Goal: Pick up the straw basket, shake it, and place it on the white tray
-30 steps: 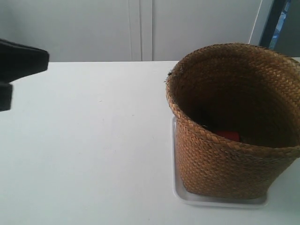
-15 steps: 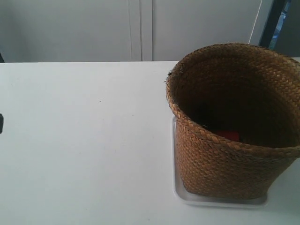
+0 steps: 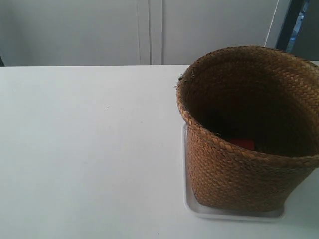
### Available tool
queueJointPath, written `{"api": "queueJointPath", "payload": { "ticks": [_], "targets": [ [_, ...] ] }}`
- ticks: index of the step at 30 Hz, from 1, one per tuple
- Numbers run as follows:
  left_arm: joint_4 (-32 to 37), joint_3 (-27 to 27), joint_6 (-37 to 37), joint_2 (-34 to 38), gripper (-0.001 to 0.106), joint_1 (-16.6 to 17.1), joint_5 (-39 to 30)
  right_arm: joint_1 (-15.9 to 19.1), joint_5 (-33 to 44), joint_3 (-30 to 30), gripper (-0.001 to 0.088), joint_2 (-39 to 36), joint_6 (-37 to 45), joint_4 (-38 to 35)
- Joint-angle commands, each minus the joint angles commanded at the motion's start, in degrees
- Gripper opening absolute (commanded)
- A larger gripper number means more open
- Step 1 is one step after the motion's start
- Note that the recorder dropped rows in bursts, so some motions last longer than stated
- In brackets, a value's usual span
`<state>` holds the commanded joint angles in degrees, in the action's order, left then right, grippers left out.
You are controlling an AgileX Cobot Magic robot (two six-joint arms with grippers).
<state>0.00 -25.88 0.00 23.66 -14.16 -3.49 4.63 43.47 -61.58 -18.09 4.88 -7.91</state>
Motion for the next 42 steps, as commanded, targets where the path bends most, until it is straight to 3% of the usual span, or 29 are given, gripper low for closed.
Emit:
{"api": "queueJointPath", "payload": {
  "ticks": [5, 9, 18, 23, 27, 42],
  "targets": [
    [-1.25, 8.38, 0.00, -10.23, 0.000, 9.66, -1.54, 0.00, 0.00, 0.00, 0.0000, 0.00, 0.00, 0.00],
    [-1.02, 13.27, 0.00, -15.24, 0.000, 13.44, -5.89, 0.00, 0.00, 0.00, 0.0000, 0.00, 0.00, 0.00],
    [-1.02, 22.43, 0.00, -23.20, 0.000, 13.66, -6.00, 0.00, 0.00, 0.00, 0.0000, 0.00, 0.00, 0.00],
    [-1.64, 25.87, 0.00, -23.66, 0.000, 13.66, -7.01, 0.00, 0.00, 0.00, 0.0000, 0.09, 0.00, 0.00],
    [-1.87, 25.88, 0.00, -23.66, 0.000, 13.66, -11.19, 0.00, -0.14, 0.00, 0.0000, 0.21, 0.00, 0.00],
    [-1.68, 25.88, 0.00, -23.66, 0.000, 13.66, -10.66, 0.00, -0.03, 0.00, 0.0000, 0.59, 0.00, 0.00]
  ]
}}
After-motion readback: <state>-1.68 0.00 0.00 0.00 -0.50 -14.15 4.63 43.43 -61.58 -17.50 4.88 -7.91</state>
